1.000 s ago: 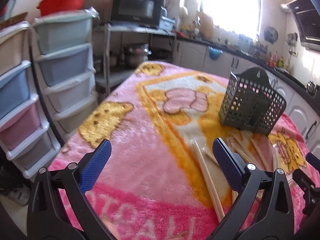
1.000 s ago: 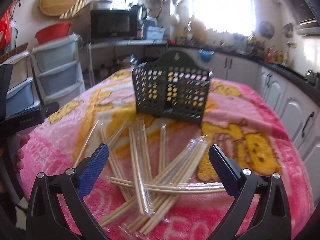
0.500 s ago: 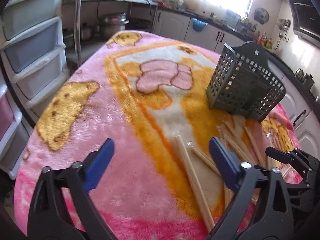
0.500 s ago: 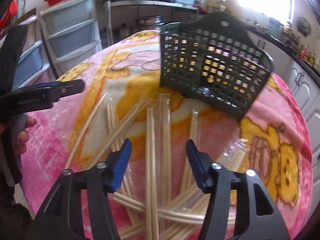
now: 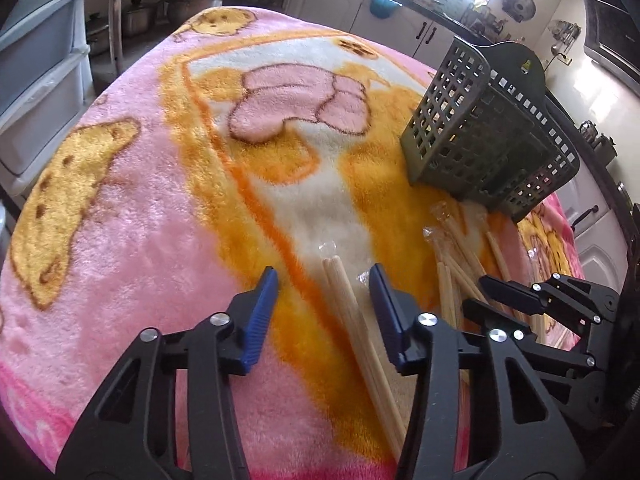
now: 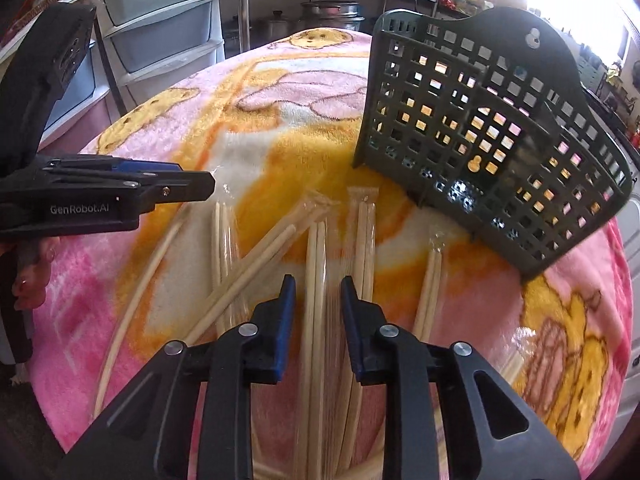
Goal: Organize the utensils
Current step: 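Lower the left tool and close it on a wooden chopstick while the right tool grasps a wrapped chopstick, then lift the left tool's chopstick upright over the green caddy while the right tool carries its chopstick there too, then lower the chopsticks into the caddy and open both tools, then withdraw both open tools from the caddy toward the remaining chopsticks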
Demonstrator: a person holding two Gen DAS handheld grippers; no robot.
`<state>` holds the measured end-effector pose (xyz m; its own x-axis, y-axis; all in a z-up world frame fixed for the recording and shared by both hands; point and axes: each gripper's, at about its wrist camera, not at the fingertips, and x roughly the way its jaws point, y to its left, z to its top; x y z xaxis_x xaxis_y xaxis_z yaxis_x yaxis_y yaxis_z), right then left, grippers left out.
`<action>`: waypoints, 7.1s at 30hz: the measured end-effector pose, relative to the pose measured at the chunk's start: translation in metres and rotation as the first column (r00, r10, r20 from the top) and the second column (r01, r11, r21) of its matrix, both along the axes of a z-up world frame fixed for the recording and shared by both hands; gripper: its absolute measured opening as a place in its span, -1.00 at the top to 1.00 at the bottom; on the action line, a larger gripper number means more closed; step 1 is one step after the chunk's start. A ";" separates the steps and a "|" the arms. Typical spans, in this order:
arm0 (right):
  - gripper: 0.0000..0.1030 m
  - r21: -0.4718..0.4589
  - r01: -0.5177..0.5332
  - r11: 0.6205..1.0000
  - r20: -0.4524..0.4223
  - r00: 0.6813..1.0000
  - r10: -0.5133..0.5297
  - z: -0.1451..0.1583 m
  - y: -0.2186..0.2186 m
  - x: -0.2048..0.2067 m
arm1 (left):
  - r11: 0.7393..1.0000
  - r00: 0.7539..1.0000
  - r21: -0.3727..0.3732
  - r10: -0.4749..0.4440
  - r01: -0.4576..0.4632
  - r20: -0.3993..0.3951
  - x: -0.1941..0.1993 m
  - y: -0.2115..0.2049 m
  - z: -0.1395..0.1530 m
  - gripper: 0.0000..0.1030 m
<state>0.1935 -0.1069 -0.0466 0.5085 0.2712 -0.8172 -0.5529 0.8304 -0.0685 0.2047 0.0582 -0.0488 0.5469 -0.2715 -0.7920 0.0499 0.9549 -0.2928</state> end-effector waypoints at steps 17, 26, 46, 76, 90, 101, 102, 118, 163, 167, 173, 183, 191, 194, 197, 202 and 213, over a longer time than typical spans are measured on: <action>0.60 0.005 -0.023 1.000 -0.030 0.999 0.023 -0.007 0.014 0.031 | 0.998 1.000 -0.056 -0.011 0.010 -0.024 0.021 0.011 -0.005 0.84; 0.87 0.075 0.000 0.997 -0.090 0.996 0.007 -0.003 0.010 0.053 | 0.998 0.999 -0.059 -0.027 0.026 -0.018 0.024 0.013 -0.004 0.89; 0.87 0.371 -0.061 0.927 0.100 0.995 0.025 0.085 -0.037 0.030 | 0.996 0.983 -0.065 -0.057 0.069 0.176 0.016 0.012 0.079 0.93; 0.87 0.569 0.067 0.820 0.525 0.738 -0.424 0.168 -0.135 0.115 | 0.979 0.849 -0.114 -0.085 0.168 0.522 0.073 -0.069 0.240 0.93; 0.87 0.556 0.067 0.829 0.589 0.671 -0.449 0.160 -0.133 0.125 | 0.998 0.766 -0.034 -0.021 0.056 0.643 0.118 -0.090 0.245 0.93; 0.87 0.532 0.085 0.842 0.573 0.696 -0.432 0.140 -0.138 0.103 | 0.998 0.779 -0.015 -0.034 0.055 0.627 0.119 -0.093 0.196 0.93; 0.87 0.532 0.086 0.842 0.569 0.701 -0.431 0.139 -0.140 0.100 | 0.998 0.779 -0.011 -0.035 0.054 0.626 0.117 -0.094 0.193 0.93; 0.62 0.553 0.152 0.819 0.461 0.763 -0.452 0.125 -0.163 0.062 | 0.999 0.802 0.013 -0.048 0.051 0.596 0.090 -0.086 0.161 0.92; -0.33 0.422 0.273 0.865 0.364 0.823 -0.437 0.092 -0.155 -0.009 | 0.998 0.881 -0.028 -0.030 0.049 0.473 0.001 -0.056 0.126 -0.80; -0.35 0.412 0.265 0.872 0.371 0.825 -0.426 0.091 -0.152 -0.017 | 0.999 0.883 -0.029 -0.023 0.041 0.470 -0.003 -0.053 0.124 -0.80; -0.39 0.387 0.260 0.885 0.375 0.832 -0.409 0.087 -0.149 -0.032 | 0.999 0.892 -0.028 -0.021 0.037 0.451 -0.011 -0.052 0.116 -0.80; -0.39 0.354 0.296 0.887 0.326 0.850 -0.414 0.072 -0.156 -0.049 | 0.998 0.912 -0.022 -0.041 0.055 0.407 -0.018 -0.056 0.099 -0.80; -0.39 0.334 0.336 0.881 0.288 0.853 -0.435 0.059 -0.166 -0.060 | 0.998 0.925 -0.015 -0.049 0.059 0.377 -0.023 -0.058 0.087 -0.80; -0.39 0.330 0.343 0.879 0.275 0.857 -0.437 0.055 -0.168 -0.064 | 0.998 0.930 -0.013 -0.048 0.057 0.365 -0.026 -0.057 0.082 -0.80; -0.39 0.324 0.347 0.880 0.266 0.859 -0.437 0.051 -0.169 -0.067 | 0.998 0.934 -0.007 -0.053 0.059 0.354 -0.027 -0.058 0.077 -0.80; -0.39 0.313 0.356 0.880 0.242 0.866 -0.437 0.043 -0.171 -0.071 | 0.997 0.941 0.012 -0.074 0.074 0.331 -0.029 -0.062 0.068 -0.80; -0.39 0.280 0.409 0.868 0.173 0.868 -0.465 0.019 -0.179 -0.077 | 0.991 0.957 0.055 -0.134 0.124 0.257 -0.028 -0.076 0.043 -0.80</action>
<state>0.1163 -0.2860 -0.0272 0.7818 0.1399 -0.6076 -0.1207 0.9900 0.0726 0.1766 -0.0181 -0.0056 0.6974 -0.3260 -0.6382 0.2430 0.9454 -0.2174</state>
